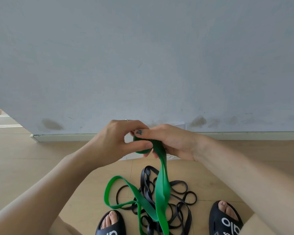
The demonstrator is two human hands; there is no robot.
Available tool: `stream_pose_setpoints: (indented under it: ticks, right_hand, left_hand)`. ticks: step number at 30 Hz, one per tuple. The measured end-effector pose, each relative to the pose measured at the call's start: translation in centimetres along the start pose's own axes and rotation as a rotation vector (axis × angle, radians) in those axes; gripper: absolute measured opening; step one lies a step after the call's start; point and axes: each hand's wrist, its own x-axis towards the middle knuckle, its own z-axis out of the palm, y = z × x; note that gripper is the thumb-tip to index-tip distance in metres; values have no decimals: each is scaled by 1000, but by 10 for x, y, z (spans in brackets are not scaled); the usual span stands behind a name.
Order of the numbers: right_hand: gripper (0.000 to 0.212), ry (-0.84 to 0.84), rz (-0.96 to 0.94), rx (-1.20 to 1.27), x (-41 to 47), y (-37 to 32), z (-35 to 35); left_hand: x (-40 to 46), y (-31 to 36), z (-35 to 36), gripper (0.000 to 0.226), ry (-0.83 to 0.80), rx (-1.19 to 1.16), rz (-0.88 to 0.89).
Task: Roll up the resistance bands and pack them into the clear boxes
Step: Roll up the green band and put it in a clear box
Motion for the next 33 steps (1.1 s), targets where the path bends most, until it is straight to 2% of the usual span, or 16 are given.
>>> stream_pose_setpoints:
  ticks: [4,7,8,10,12,14,16,18,20,23,26,30,33]
  right_hand:
    - [22,-70,-8,154,-1,-4,-9]
    - [17,-53,-17,132,1,-1,-8]
    - [18,-34,-15,118,2,1,-6]
    - [37,27,-12,84,5,4,-3]
    - [51,94,-5,31,8,6,-2]
    - [50,99,3,-5,8,4,-3]
    - [45,-3,3,-11,5,3,-5]
    - [38,-117,-24,66,4,2,-7]
    - [39,-160,-45,168,6,3,-7]
    - [37,-102,-40,152,10,5,-6]
    - [36,12,-20,40,12,11,-3]
    - [56,4,-26,30,12,10,-1]
    - [34,-92,-19,120,5,4,-8]
  left_hand:
    - [-2,-1,-5,16,52,-86,-42]
    - [-4,0,-6,24,48,-51,-13]
    - [-5,0,-6,29,28,-11,-6]
    - [-5,-1,-3,36,4,94,7]
    - [-4,1,0,31,14,131,28]
    - [-2,3,0,20,22,76,24]
    - [-1,6,-2,16,8,-3,7]
    - [-2,6,-4,14,-17,-81,-23]
    - [-2,5,-7,15,-23,-150,-41]
    - [-2,5,-8,18,-24,-167,-38]
    - [-3,5,-4,24,-40,-19,-49]
    - [-1,4,-3,17,-20,8,-14]
    - [-2,3,-7,12,-24,-92,-9]
